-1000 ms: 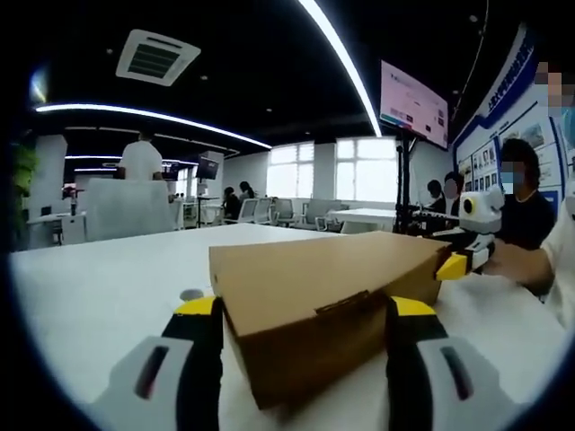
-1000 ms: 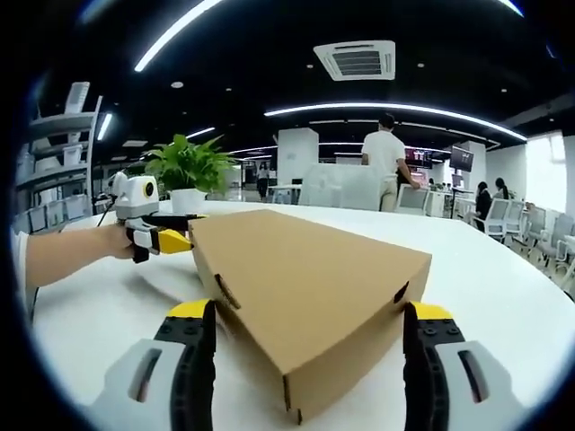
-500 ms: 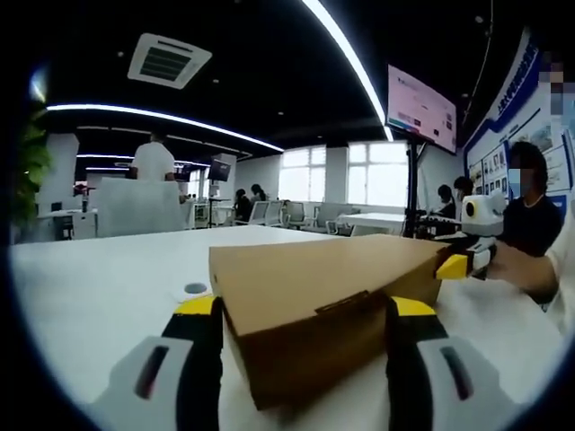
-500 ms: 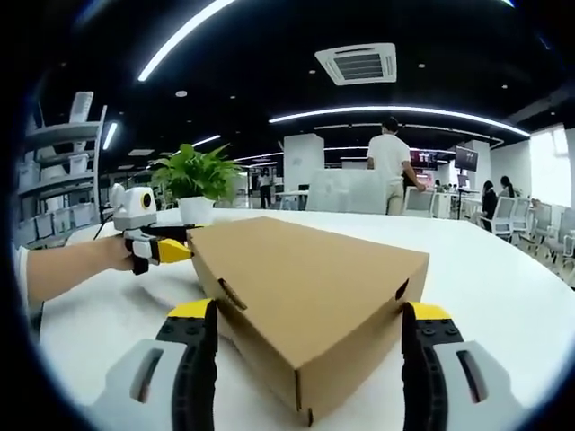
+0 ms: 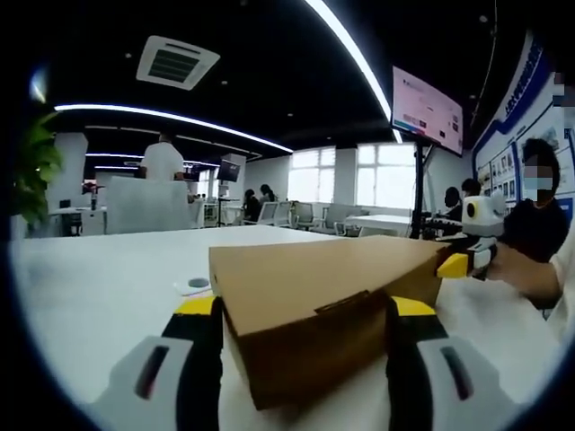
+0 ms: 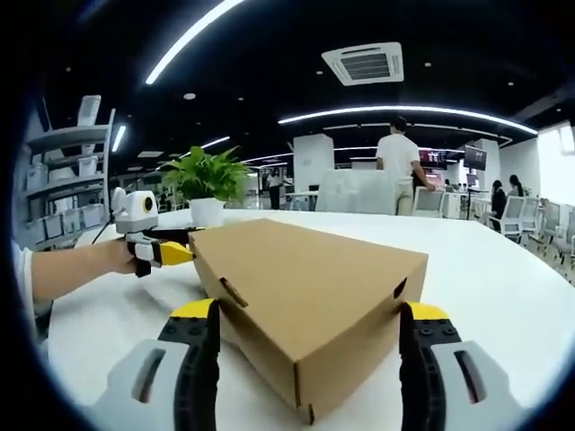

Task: Operate the shoe box by opening the lid, removing the specified soft item, and placing it in the target area until the item is outside and the box remains undamaged.

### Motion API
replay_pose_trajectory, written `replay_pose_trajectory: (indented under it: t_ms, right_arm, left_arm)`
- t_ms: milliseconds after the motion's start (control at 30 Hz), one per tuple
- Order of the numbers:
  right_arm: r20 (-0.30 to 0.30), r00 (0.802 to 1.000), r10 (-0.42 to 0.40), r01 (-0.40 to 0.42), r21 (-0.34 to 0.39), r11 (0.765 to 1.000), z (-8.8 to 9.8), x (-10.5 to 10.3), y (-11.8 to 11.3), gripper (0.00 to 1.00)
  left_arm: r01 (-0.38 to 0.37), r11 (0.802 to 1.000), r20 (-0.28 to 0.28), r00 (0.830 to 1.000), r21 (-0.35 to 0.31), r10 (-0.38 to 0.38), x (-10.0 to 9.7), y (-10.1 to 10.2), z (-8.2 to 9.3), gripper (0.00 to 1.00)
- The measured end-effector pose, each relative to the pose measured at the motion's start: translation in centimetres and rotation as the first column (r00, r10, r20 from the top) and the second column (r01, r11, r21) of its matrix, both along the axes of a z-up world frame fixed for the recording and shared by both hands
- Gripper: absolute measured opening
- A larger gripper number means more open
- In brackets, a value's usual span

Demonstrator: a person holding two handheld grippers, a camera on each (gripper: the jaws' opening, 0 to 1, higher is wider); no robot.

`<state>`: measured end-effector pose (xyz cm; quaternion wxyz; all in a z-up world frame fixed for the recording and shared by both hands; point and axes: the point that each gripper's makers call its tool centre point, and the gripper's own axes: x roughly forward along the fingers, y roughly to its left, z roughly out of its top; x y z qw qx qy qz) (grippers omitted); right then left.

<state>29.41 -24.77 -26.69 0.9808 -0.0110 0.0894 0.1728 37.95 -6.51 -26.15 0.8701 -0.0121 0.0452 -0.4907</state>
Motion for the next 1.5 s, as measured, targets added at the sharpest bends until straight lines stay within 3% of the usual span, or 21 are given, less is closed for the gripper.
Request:
replay_pose_trajectory:
  t_ms: [400,600,833,933,1133,1500]
  right_arm:
    - [0.017,1.000,0.022,-0.022,-0.013,1.000,-0.2,-0.6,0.1,0.82]
    - [0.040,0.999,0.035,-0.034,-0.025,0.999,-0.5,-0.6,-0.1,0.82]
    - [0.017,0.999,0.031,-0.030,-0.028,0.999,-0.2,-1.0,0.0,0.80]
    - [0.042,0.998,0.038,-0.037,-0.017,0.999,-0.1,-1.4,0.0,0.79]
    - [0.022,0.998,0.054,-0.053,-0.026,0.998,-0.5,-1.3,0.1,0.79]
    - [0.035,0.995,0.094,-0.093,-0.020,0.995,-0.5,-2.1,0.3,0.79]
  left_arm:
    - [-0.010,0.999,0.025,1.000,-0.042,0.011,-0.5,0.3,-0.1,0.75]
    - [-0.015,1.000,0.028,0.999,-0.026,0.016,-0.7,0.4,-0.2,0.74]
    - [-0.027,0.999,0.023,0.999,-0.032,0.028,-0.7,0.4,-0.2,0.74]
    - [-0.035,0.998,0.026,0.999,-0.043,0.036,-1.2,0.5,-0.2,0.74]
    - [-0.055,0.998,0.024,0.998,-0.041,0.056,-1.8,0.7,-0.1,0.74]
    - [-0.094,0.995,0.020,0.995,-0.033,0.095,-3.2,1.2,-0.1,0.74]
